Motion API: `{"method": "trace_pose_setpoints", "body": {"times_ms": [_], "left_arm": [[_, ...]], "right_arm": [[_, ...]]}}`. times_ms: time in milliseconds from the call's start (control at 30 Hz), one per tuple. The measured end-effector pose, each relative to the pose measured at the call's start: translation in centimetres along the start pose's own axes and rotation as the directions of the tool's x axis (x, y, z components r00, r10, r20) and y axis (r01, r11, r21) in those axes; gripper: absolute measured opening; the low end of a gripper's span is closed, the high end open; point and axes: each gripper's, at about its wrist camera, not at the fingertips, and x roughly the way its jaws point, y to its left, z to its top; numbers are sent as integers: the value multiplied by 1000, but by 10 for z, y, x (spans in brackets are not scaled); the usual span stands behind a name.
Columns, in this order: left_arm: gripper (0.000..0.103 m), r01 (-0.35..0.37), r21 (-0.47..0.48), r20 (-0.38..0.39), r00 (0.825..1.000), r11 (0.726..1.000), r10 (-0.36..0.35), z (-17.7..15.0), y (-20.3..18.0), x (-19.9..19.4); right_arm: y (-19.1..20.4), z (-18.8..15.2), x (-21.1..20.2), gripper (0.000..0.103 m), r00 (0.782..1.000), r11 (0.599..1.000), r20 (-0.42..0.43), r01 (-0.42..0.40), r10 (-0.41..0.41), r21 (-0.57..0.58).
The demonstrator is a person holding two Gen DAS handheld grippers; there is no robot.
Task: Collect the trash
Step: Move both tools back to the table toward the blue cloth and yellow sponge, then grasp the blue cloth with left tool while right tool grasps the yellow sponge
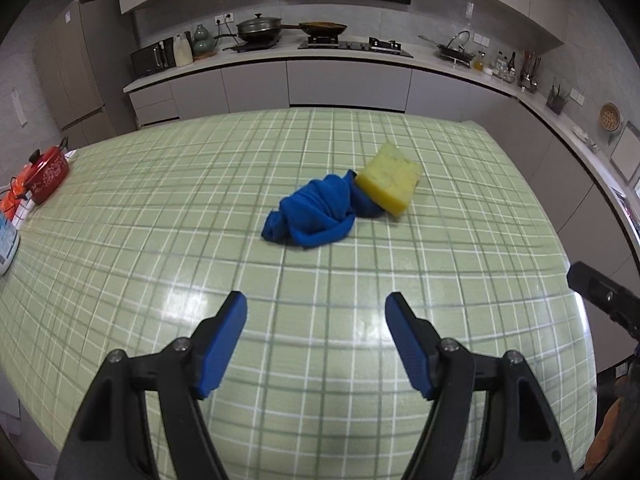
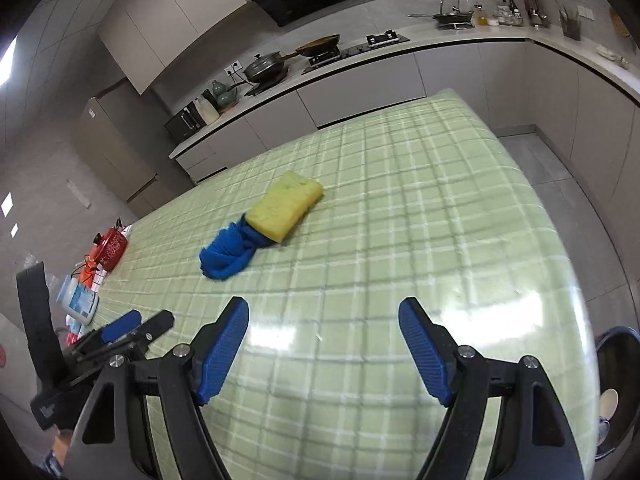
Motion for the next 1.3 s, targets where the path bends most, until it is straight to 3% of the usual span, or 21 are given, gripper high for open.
{"method": "trace_pose_setpoints", "body": {"times_ms": [433,667,700,800,933,1100,1300], "left_arm": [[73,160,159,-45,987,974,-154,53,12,72],[73,200,214,-77,979,956,-188,71,4,116],[72,198,211,-80,979,957,-185,72,6,121],[53,204,162,-87,978,965,-192,72,19,129],[45,193,108,-73,980,975,-185,64,35,124],[42,184,49,-96,979,982,-178,44,44,111],[41,220,22,-124,968,975,-216,23,49,96]], "right_arm": [[53,39,89,80,996,995,-11,93,-93,47],[57,61,143,80,991,987,-59,123,-117,101],[57,64,150,80,990,986,-67,129,-122,107],[61,72,165,80,990,985,-68,130,-123,117],[67,82,192,80,986,982,-102,142,-129,124],[82,82,215,80,985,984,-143,117,-98,131],[107,70,227,80,976,995,-201,89,-80,37]]}}
